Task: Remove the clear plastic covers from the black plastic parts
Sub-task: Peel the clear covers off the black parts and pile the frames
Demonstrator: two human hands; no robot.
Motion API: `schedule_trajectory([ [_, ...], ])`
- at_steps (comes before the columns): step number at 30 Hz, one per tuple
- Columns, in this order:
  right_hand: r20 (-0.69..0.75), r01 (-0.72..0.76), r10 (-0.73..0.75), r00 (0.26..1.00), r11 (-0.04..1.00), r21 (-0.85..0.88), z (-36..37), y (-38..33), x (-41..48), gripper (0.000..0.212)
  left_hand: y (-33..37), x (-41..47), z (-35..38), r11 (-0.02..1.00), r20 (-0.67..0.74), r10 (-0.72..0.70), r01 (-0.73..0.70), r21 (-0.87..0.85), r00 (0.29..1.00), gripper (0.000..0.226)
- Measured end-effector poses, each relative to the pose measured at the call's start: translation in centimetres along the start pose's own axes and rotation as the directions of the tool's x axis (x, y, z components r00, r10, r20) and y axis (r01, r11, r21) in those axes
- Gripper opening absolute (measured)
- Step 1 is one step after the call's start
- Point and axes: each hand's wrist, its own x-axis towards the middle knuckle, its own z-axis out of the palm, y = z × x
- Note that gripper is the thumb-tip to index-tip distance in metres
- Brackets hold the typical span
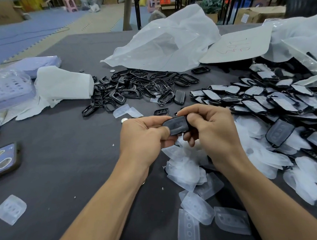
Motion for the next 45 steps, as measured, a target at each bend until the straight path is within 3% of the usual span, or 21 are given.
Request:
schedule_trajectory([
  [4, 0.045, 0.007, -0.007, 0.999, 1.000, -0.005, 0.1, -0.1, -0.4, 0.014, 0.0, 0.1, -0.2, 1.000, 0.000, -0.017, 0.017, -0.023, 1.000, 0.050],
  [7, 0.068, 0.013, -0.007, 0.998, 0.996, -0.085, 0.5, 0.0, -0.5, 0.025, 0.0, 0.0, -0.1, 0.999, 0.008, -0.024, 0.024, -0.039, 1.000, 0.042],
  [10, -0.043, -0.002, -0.001, 0.999, 0.998, -0.056, 0.3, -0.1, -0.5, 0.024, 0.0, 0.2, -0.2, 1.000, -0.040, -0.018, 0.017, -0.015, 0.999, 0.041],
  [13, -0.194, 0.115, -0.158, 0.968, 0.970, -0.216, -0.4, -0.2, -0.4, 0.017, -0.1, 0.5, -0.3, 1.000, -0.092, -0.014, 0.012, -0.014, 0.996, 0.035],
  [15, -0.201, 0.170, -0.242, 0.949, 0.932, -0.322, -0.3, -0.4, -0.7, 0.015, -0.3, 0.6, -0.2, 1.000, -0.113, 0.003, -0.003, 0.000, 0.994, 0.033],
  [21, -0.166, 0.121, -0.219, 0.962, 0.879, -0.461, 1.0, 0.1, -1.0, 0.008, -1.0, 0.7, -0.1, 0.993, -0.150, 0.090, -0.078, 0.086, 0.985, 0.037],
  [24, -0.189, 0.063, -0.160, 0.969, 0.898, -0.435, 1.3, 0.2, -1.1, 0.009, -1.2, 0.7, 0.0, 0.991, -0.146, 0.111, -0.097, 0.096, 0.983, 0.039],
  [28, -0.075, 0.016, -0.035, 0.997, 0.971, -0.240, 1.3, -0.2, -1.2, 0.016, -1.4, 0.9, -0.2, 0.984, -0.169, 0.139, -0.116, 0.138, 0.976, 0.040],
  [34, -0.058, 0.034, -0.036, 0.998, 0.999, -0.034, 0.8, -0.7, -1.1, 0.018, -1.5, 1.0, -0.3, 0.983, -0.174, 0.135, -0.111, 0.143, 0.975, 0.041],
  [39, -0.207, 0.024, -0.055, 0.977, 0.988, -0.151, 0.5, 0.0, -0.9, 0.019, -1.5, 1.0, -0.3, 0.988, -0.163, 0.120, -0.102, 0.114, 0.979, 0.036],
  [42, -0.171, 0.002, -0.029, 0.985, 0.988, -0.153, 0.6, 0.1, -1.0, 0.024, -1.2, 0.7, -0.1, 0.996, -0.072, 0.086, -0.083, 0.035, 0.994, 0.034],
  [45, -0.104, -0.019, 0.013, 0.994, 0.998, -0.062, 0.8, 0.0, -0.9, 0.013, -0.9, 0.3, 0.2, 0.996, 0.008, 0.071, -0.071, -0.060, 0.997, 0.032],
])
